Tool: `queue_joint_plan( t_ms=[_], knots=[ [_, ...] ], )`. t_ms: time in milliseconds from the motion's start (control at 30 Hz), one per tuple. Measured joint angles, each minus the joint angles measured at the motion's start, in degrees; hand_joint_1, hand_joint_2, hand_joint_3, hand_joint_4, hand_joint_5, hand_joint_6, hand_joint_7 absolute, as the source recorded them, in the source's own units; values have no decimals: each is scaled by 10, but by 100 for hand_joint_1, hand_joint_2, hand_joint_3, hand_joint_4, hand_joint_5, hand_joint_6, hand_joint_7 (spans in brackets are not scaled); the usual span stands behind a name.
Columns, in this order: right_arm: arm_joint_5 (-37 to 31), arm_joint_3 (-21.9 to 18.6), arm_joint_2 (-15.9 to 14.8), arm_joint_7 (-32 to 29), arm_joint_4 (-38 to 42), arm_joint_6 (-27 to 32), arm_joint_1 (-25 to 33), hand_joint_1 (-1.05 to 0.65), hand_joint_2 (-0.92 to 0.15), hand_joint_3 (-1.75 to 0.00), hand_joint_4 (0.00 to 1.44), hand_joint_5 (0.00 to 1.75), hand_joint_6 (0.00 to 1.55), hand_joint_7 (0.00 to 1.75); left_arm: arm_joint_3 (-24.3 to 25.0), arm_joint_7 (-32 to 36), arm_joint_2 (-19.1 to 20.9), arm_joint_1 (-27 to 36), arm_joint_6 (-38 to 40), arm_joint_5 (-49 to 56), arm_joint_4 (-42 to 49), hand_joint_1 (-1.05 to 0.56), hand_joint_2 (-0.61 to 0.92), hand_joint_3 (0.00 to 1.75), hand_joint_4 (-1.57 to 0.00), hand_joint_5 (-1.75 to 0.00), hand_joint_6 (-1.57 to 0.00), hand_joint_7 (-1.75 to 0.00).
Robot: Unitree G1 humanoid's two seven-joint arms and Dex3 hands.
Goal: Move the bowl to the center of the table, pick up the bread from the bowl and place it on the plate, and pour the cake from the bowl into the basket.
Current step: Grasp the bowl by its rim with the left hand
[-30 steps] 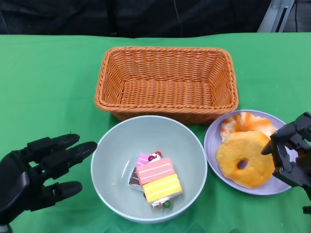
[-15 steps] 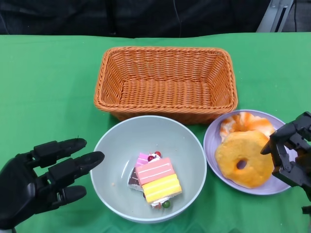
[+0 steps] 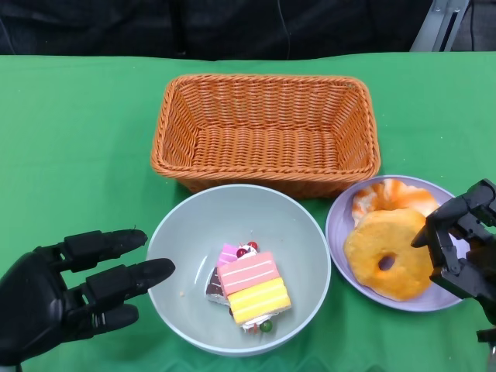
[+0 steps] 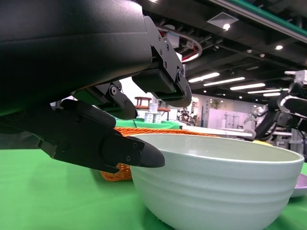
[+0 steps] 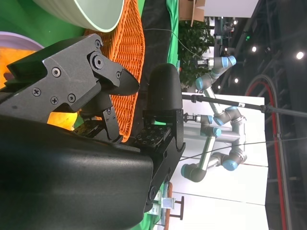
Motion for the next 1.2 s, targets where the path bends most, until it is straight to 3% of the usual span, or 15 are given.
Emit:
queue_joint_plan(
  t_ms=[667,1200],
  knots=[
    [-23,1,7,-15,0,0,0,-4,-61,-102,70,164,68,132,-72,10,10,-40,10,20,2,-34,92,24,-75,-1,-66,-1],
    [-40,7,15,-35,-3,-4,10,-6,-61,-101,69,163,68,133,-84,-82,25,-57,-14,10,-17,-36,92,19,-77,-1,-67,0]
  ],
)
